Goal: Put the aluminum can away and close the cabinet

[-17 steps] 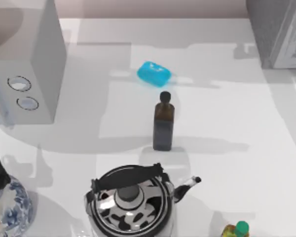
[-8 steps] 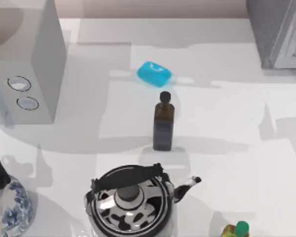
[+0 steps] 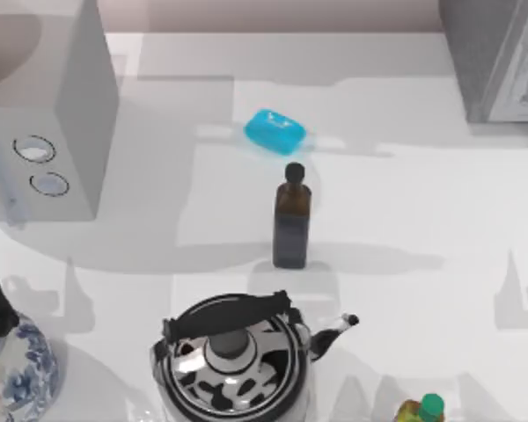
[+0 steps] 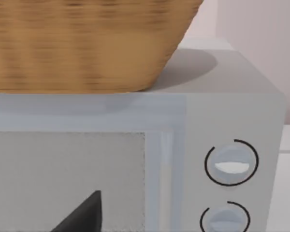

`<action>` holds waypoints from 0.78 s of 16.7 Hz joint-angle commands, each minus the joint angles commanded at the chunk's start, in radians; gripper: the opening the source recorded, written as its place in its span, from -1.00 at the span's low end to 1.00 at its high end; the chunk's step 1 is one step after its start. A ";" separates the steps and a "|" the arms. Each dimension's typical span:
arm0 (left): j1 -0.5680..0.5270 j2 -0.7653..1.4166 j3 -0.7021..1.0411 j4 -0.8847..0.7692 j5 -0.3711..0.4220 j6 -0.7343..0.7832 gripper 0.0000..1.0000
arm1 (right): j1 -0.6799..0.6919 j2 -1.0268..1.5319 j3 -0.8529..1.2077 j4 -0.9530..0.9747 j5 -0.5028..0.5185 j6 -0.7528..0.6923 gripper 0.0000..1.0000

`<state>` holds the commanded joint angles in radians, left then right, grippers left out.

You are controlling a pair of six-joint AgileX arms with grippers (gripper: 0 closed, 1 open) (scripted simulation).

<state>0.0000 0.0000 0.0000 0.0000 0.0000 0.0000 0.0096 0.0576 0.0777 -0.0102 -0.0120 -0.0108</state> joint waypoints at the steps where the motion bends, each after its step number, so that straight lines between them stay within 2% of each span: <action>1: 0.000 0.000 0.000 0.000 0.000 0.000 1.00 | -0.004 -0.026 -0.035 0.005 0.005 0.004 1.00; 9: 0.000 0.000 0.000 0.000 0.000 0.000 1.00 | -0.007 -0.052 -0.077 0.010 0.010 0.010 1.00; 13: 0.000 0.000 0.000 0.000 0.000 0.000 1.00 | -0.101 0.056 -0.032 0.107 -0.078 0.018 1.00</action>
<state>0.0000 0.0000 0.0000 0.0000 0.0000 0.0000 -0.0919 0.1132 0.0457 0.0967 -0.0898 0.0072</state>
